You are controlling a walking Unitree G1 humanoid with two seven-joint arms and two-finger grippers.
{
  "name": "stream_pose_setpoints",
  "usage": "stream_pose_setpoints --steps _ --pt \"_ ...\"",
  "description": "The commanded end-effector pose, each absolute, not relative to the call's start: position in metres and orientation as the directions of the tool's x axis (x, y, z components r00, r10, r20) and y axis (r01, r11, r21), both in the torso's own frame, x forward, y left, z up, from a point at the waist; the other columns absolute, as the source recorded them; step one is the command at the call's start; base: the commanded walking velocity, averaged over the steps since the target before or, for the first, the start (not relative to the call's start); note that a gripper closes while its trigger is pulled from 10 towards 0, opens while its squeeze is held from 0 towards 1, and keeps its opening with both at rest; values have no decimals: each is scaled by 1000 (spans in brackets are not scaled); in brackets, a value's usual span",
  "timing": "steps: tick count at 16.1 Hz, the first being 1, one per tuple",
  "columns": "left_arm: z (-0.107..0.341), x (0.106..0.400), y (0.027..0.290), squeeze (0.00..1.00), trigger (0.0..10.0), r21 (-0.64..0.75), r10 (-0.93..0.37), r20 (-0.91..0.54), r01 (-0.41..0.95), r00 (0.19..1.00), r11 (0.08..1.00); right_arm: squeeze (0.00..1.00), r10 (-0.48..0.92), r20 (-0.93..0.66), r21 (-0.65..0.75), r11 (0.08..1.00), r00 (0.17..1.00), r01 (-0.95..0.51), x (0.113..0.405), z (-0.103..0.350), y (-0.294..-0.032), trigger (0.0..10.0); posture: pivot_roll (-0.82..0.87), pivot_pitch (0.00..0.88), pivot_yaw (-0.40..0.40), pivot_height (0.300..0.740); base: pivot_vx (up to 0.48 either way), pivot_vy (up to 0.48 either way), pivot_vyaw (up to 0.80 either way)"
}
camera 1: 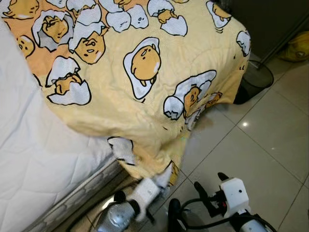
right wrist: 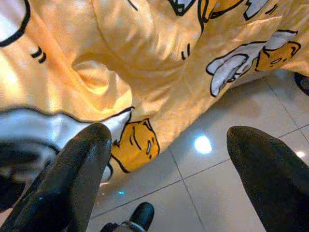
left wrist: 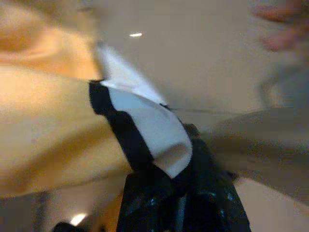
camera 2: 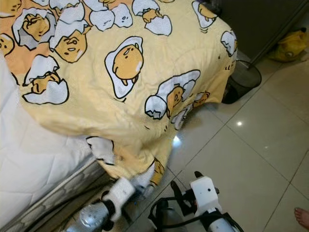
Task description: Clean up the room
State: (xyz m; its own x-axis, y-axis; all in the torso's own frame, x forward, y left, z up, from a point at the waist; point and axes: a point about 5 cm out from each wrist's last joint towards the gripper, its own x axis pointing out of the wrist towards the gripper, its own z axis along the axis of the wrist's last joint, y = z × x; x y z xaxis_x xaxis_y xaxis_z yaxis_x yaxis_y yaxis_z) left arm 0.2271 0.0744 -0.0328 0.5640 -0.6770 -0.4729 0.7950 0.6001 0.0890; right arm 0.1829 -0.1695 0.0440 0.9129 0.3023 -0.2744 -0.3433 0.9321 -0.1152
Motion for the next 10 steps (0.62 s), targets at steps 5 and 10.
stream_pose_setpoints --steps 5,10 --pt "-47 196 58 0 10000 14 -741 -513 868 432 497 0 315 -313 -114 924 896 -365 177 35 -171 10000 -50 348 -98 740 0 0 0" --pt "-49 193 59 0 10000 -23 -736 -509 847 447 530 0 316 -320 -115 923 893 -367 178 33 -172 10000 -43 348 -96 740 -95 0 0"
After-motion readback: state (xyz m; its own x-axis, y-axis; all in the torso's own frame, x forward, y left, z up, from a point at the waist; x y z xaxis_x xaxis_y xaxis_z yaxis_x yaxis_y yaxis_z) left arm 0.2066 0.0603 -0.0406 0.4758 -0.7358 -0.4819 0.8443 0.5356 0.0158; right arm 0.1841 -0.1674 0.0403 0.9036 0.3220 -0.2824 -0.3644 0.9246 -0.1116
